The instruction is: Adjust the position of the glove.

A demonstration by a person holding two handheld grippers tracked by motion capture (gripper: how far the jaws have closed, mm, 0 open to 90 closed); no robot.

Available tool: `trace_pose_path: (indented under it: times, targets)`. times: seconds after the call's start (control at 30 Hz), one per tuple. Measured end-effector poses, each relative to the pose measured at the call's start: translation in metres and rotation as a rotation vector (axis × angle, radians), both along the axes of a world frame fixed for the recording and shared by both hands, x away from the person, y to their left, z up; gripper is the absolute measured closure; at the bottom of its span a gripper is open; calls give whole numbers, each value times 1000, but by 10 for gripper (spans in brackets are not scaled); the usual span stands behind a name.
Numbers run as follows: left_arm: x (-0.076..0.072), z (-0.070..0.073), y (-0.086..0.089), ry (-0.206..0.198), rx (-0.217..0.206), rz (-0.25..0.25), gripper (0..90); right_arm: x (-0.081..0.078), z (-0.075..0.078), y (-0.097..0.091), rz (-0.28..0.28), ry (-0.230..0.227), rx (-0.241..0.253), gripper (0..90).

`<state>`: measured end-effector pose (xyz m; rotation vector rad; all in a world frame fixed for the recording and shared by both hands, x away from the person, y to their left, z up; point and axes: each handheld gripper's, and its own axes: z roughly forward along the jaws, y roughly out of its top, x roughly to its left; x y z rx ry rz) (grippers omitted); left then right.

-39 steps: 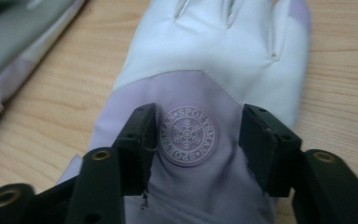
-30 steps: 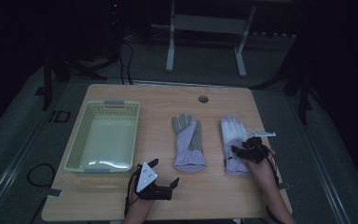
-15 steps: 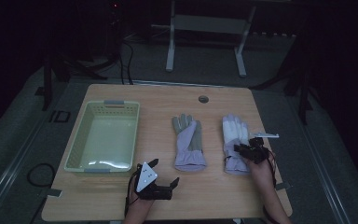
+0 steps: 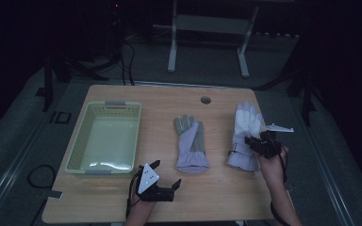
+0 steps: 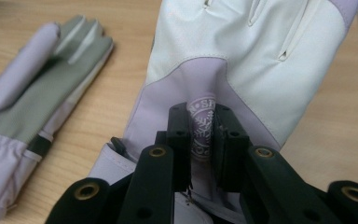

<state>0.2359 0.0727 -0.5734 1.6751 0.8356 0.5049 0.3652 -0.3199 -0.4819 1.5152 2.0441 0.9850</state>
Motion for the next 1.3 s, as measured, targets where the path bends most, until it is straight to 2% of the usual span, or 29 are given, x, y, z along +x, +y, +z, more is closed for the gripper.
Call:
trace_pose_path:
  times: [0.3,0.4,0.57,1.0,1.03,1.07,1.13,1.3]
  targets:
    - [0,0,0,-1,2,-1,0,-4,41,15,13,-37,-8,793]
    - [0,0,0,-2,3,-1,0,-3,52,27,19,-48,-13,792]
    - [0,0,0,-2,1,-2,0,-2,62,53,47,-57,-26,792]
    - [0,0,1,0,-9,-4,0,-4,69,139,130,-23,-44,791]
    - [0,0,1,0,-9,-4,0,-4,69,139,130,-23,-44,791]
    - [0,0,1,-4,-6,0,0,-5,70,158,146,-30,-45,791]
    - [0,0,2,-2,-9,1,0,-7,68,173,168,-21,-55,791]
    - [0,0,1,-7,-6,-4,0,-9,54,187,186,13,-52,791]
